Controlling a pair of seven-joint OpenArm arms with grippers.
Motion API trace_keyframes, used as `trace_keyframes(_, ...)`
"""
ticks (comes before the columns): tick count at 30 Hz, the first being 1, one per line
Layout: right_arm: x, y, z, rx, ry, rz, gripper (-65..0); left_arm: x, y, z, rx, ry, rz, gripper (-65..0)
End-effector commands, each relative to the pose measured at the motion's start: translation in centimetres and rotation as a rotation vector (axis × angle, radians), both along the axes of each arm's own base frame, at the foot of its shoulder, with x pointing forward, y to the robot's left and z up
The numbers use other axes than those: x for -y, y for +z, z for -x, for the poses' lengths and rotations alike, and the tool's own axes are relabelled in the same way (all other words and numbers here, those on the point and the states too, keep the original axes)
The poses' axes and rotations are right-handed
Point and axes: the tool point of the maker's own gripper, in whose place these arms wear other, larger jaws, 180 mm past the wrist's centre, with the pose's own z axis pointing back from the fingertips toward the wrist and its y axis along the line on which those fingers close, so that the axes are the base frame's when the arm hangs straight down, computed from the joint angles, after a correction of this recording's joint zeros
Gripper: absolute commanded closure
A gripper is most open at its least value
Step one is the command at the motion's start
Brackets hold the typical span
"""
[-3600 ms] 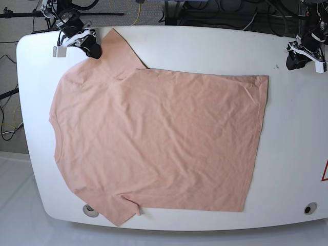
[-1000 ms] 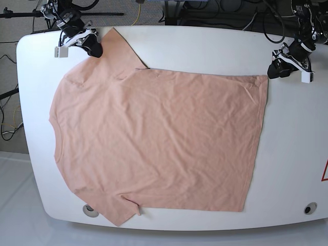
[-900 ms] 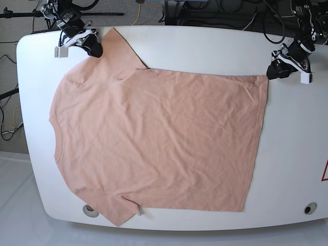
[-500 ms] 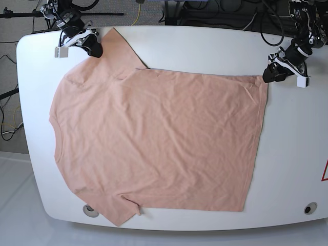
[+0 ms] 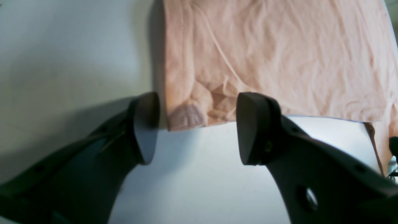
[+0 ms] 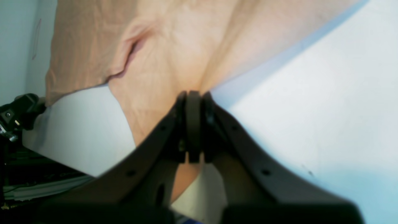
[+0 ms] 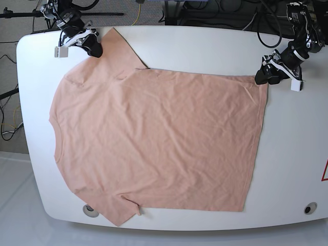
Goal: Fold the T-shirt properly
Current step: 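Close both grippers on the shirt's shoulder edge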
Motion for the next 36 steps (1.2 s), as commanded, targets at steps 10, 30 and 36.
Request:
trace_keyframes(10, 0.6, 0.1, 0.1, -0.008, -0.004, 0.019, 0.0, 0.7, -1.4, 1.4, -0.083, -0.055, -0.034, -30.0)
trace_keyframes(30, 0.5, 0.3, -0.4, 0.007, -0.003, 0.022, 0.0, 1.3, -1.3, 0.6, -0.057, -0.042, -0.032, -2.6)
trace_keyframes(36, 0.5, 0.4, -0.4, 0.010, -0.006, 0.022, 0.0, 0.8, -1.0, 0.5, -0.048, -0.026, -0.033, 0.0)
